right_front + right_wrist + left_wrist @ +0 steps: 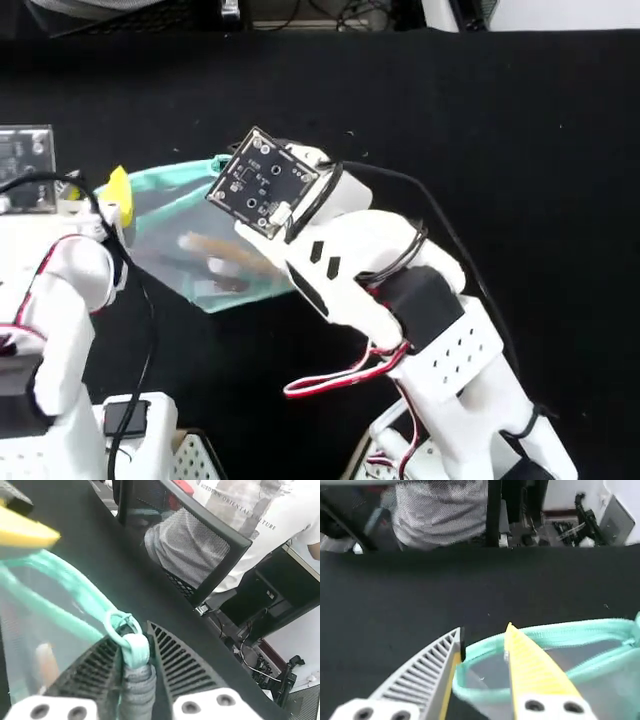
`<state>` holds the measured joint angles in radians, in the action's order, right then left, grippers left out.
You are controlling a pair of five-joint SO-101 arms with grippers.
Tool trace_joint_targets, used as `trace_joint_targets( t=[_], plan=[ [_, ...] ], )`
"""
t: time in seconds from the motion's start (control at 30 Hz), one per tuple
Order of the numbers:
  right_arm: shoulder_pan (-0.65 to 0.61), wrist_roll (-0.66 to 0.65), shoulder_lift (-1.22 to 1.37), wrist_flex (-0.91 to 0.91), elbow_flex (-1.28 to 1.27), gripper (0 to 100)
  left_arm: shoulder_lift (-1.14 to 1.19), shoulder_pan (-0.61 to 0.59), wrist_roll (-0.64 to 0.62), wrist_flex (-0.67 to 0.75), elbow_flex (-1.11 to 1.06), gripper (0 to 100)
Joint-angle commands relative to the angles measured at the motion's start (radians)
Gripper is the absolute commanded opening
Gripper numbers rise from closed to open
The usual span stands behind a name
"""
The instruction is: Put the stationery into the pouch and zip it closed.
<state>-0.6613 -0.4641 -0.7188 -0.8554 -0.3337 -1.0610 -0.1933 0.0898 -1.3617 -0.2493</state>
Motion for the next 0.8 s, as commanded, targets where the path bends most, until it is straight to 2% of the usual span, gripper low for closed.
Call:
trace_joint_targets(
  t=[0.0,0.2,0.4,0.47,0.63,0.77],
  plan=[
    [-0.012,0.0,-0.004,0.005,0.059,1.2,-0.011,-0.05,-0.005,-0.014,0.064,15],
    [-0.012,0.002,-0.004,0.006,0.062,1.2,-0.011,-0.033,0.043,-0.133,0.185,15],
    [-0.009,0.002,-0.004,0.006,0.065,1.2,-0.002,0.214,0.166,-0.235,0.165,15],
    [-0.009,0.002,-0.005,0.005,0.065,1.2,-0.002,0.245,0.195,-0.238,0.143,15],
    [-0.014,0.002,-0.01,-0.002,0.065,1.2,0.0,0.237,0.206,-0.141,0.024,15],
    [-0.015,0.002,-0.012,-0.003,0.065,1.2,0.0,0.088,0.198,0.066,-0.147,15]
  ],
)
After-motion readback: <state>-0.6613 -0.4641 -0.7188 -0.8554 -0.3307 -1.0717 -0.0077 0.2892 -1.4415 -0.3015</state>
